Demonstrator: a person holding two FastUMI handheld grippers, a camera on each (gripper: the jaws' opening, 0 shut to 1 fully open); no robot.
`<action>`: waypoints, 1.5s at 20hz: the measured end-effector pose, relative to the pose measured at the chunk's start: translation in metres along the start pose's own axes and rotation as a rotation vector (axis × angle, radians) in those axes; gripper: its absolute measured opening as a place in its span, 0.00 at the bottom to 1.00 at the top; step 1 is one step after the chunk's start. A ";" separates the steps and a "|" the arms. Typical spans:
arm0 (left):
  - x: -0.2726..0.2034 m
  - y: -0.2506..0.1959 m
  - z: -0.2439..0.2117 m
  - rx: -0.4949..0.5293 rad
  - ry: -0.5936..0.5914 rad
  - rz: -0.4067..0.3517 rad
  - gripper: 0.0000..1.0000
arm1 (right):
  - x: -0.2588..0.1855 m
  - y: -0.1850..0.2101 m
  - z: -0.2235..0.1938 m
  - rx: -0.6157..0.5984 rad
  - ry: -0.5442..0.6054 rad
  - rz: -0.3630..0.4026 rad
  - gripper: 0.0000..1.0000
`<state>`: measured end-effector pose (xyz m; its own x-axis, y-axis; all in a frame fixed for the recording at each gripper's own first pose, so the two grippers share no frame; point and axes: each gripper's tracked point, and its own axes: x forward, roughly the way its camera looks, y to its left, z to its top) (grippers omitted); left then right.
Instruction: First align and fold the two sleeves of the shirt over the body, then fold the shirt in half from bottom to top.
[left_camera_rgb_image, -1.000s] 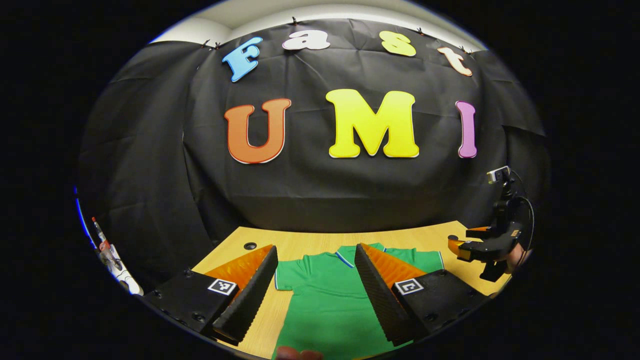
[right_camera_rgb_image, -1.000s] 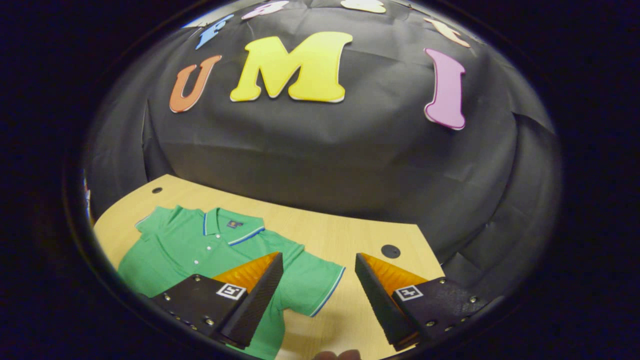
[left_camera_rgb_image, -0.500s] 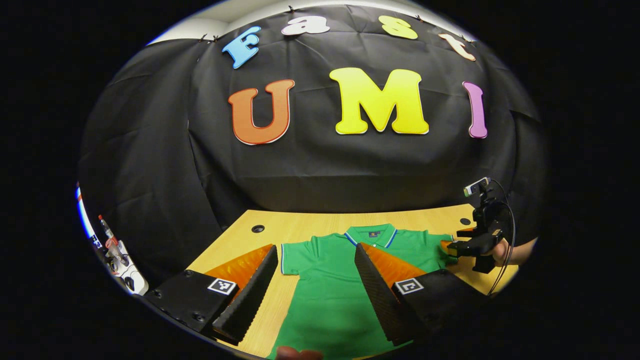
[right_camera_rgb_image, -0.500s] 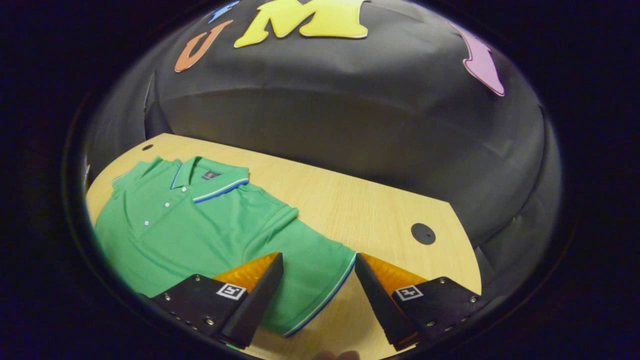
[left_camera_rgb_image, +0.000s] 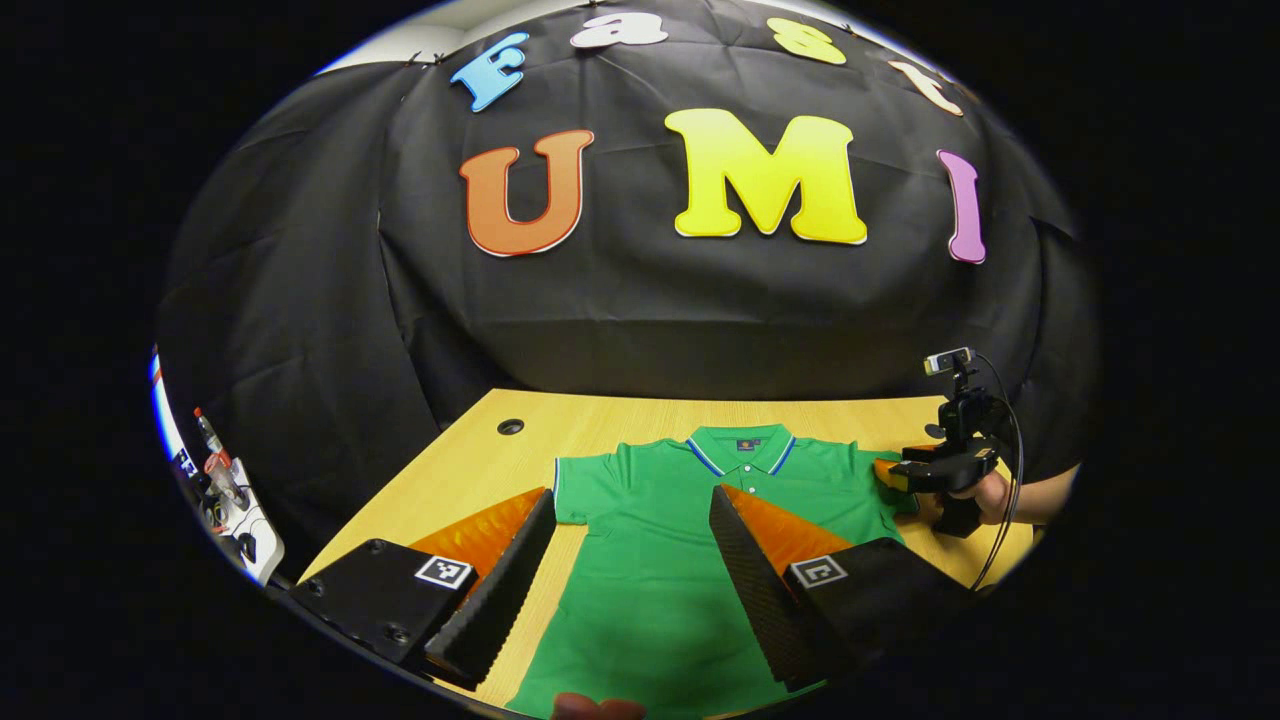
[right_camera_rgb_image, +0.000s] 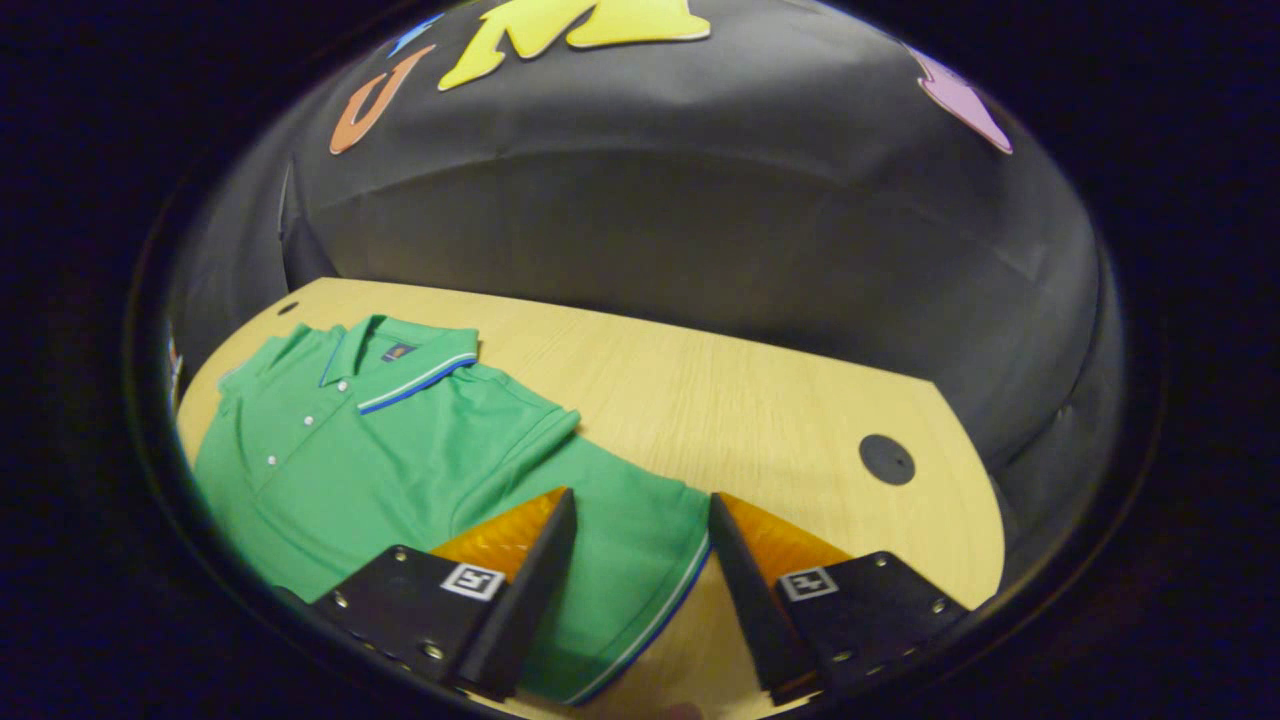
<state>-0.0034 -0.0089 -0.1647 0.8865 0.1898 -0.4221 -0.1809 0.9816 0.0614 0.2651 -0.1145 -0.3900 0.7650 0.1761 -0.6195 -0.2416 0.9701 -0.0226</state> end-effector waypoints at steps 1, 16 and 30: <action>-0.001 0.001 0.001 0.005 -0.005 0.002 0.99 | 0.001 0.004 -0.002 -0.021 0.003 0.014 0.69; -0.018 0.039 0.009 0.005 -0.057 0.032 0.99 | -0.030 0.015 0.032 -0.010 0.028 -0.019 0.01; -0.028 0.131 0.008 -0.083 -0.110 0.078 0.99 | -0.076 0.165 0.109 -0.042 -0.020 0.023 0.01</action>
<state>-0.0481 0.1148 -0.1376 0.9089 0.2709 -0.3170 -0.2814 0.9595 0.0132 0.2321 0.0507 -0.2616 0.7704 0.2022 -0.6047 -0.2842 0.9579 -0.0418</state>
